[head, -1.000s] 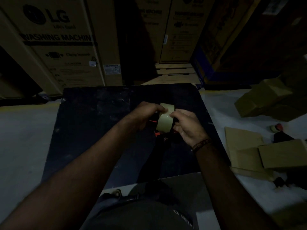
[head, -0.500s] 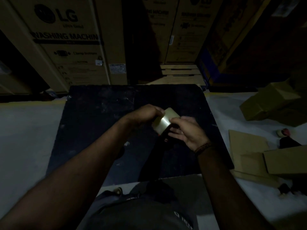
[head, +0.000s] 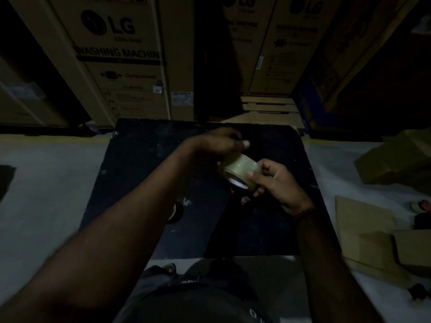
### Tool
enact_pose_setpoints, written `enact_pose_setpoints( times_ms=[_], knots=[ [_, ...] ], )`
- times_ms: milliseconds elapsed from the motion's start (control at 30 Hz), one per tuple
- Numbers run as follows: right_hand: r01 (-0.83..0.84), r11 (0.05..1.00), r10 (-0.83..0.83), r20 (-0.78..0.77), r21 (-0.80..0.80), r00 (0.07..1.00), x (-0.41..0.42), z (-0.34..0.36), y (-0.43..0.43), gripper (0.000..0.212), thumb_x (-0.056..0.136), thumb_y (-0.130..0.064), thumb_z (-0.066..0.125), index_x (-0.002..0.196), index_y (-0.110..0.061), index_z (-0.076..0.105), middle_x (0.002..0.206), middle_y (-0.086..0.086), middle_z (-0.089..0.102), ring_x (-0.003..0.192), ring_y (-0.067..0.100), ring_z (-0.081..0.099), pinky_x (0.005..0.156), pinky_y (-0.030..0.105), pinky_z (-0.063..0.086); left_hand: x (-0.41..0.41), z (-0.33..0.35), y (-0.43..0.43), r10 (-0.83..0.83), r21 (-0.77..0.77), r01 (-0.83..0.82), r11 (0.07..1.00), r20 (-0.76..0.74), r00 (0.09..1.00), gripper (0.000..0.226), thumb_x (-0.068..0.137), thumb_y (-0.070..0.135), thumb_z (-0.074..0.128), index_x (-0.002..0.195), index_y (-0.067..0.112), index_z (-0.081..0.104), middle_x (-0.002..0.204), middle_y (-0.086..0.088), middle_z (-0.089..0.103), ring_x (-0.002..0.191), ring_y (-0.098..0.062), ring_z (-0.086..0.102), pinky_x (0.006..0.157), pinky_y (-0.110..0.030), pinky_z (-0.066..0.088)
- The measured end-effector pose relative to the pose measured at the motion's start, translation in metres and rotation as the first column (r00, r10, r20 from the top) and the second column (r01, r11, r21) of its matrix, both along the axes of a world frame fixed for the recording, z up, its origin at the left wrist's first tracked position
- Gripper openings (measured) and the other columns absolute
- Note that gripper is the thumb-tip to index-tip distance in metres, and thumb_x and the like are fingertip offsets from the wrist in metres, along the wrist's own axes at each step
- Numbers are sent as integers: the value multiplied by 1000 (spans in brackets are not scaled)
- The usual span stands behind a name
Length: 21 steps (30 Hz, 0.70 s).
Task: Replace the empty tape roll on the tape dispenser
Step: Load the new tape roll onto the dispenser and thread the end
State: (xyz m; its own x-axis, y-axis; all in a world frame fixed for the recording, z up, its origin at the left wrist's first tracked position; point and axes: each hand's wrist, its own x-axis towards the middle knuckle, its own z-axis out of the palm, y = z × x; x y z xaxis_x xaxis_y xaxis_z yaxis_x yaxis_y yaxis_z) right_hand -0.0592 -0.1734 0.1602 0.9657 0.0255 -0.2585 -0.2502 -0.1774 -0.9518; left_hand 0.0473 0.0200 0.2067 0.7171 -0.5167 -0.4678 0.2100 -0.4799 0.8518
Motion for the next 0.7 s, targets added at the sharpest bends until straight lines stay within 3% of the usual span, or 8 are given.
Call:
enact_pose_setpoints(
  times_ms=[100,200,267,333,400,533,700],
  knots=[
    [-37,996,37,-5,79,999,-6,-1,3,22,94,-20,73,98,-3,61,88,22,70,65,36,63,56,38,58,8,-4,14,278,-238,-297,925,-111,954,47,103,37,57,144,15,48,133,-12,59,117,-27,62,93,-43,56],
    [-4,993,5,-11,120,1000,-8,-7,9,27,95,-21,72,106,0,60,103,34,66,72,41,64,75,72,52,3,-16,21,336,-192,-369,910,-183,924,53,106,46,47,144,8,50,131,-18,62,115,-31,64,86,-39,56],
    [36,992,-34,-20,122,999,-9,-13,15,25,96,-21,72,103,-1,58,94,25,67,68,34,64,78,79,46,-6,-27,22,293,-145,-330,933,-226,929,63,105,54,43,137,2,57,128,-20,65,111,-33,66,82,-38,56],
    [67,989,-64,-24,131,998,-9,-18,23,25,96,-23,72,103,-3,57,86,10,68,65,24,66,76,76,48,-14,-38,20,243,-210,-302,930,-265,933,69,102,58,45,129,-2,64,119,-23,69,101,-32,68,77,-37,57],
    [101,988,-98,-25,119,995,-8,-21,30,27,96,-26,71,106,-5,58,82,2,70,65,20,67,74,62,49,-18,-47,18,248,-294,-308,905,-225,942,60,101,52,54,125,-2,66,108,-19,71,96,-28,67,79,-35,56],
    [144,987,-146,18,70,989,-5,-24,34,25,98,-26,69,104,-4,57,86,9,65,62,20,62,60,44,51,-18,-59,17,287,-262,-272,926,20,958,29,95,37,72,116,18,74,108,0,77,98,-16,72,88,-34,57],
    [167,985,-168,36,42,985,-3,-30,34,21,98,-24,68,99,-5,58,79,6,64,61,20,60,49,33,50,-16,-59,17,362,-338,-310,889,102,926,26,88,15,80,112,5,78,109,-6,79,105,-18,74,95,-32,59]
  ],
)
